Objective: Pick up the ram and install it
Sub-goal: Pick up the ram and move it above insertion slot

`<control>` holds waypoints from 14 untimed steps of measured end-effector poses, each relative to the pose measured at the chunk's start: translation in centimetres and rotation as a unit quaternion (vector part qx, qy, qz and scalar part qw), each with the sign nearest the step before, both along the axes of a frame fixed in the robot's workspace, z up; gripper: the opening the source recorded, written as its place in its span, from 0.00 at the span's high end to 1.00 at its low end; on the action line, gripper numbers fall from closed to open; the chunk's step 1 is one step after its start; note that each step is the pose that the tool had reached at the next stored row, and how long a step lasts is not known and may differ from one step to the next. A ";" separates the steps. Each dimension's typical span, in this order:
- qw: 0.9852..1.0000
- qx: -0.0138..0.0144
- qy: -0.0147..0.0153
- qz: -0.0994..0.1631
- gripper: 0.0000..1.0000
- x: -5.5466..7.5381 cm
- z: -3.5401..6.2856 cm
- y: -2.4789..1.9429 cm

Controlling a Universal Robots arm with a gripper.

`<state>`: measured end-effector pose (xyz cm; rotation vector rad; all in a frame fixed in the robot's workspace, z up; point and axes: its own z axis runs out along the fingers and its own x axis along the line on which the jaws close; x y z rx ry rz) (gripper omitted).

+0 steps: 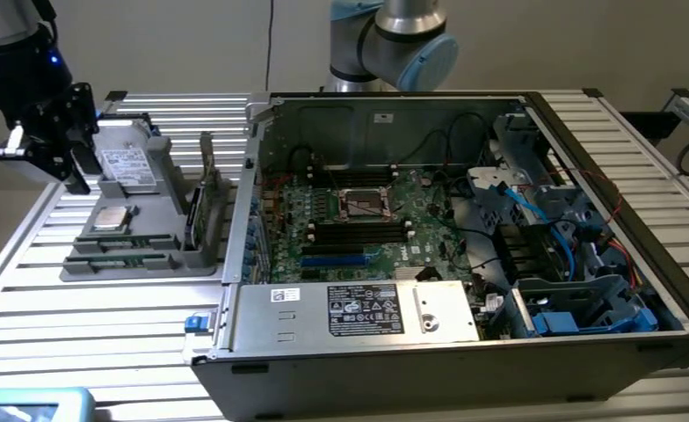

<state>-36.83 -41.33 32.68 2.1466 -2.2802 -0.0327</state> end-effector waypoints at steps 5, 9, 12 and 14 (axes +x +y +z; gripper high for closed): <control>0.999 0.000 0.000 0.033 0.58 0.0 -0.72 -0.01; 0.999 0.000 0.000 0.037 0.58 0.0 -1.43 -0.01; 0.999 -0.001 0.000 0.037 0.58 0.0 -1.98 -0.03; 0.999 -0.002 0.000 0.037 0.58 0.0 -2.21 -0.06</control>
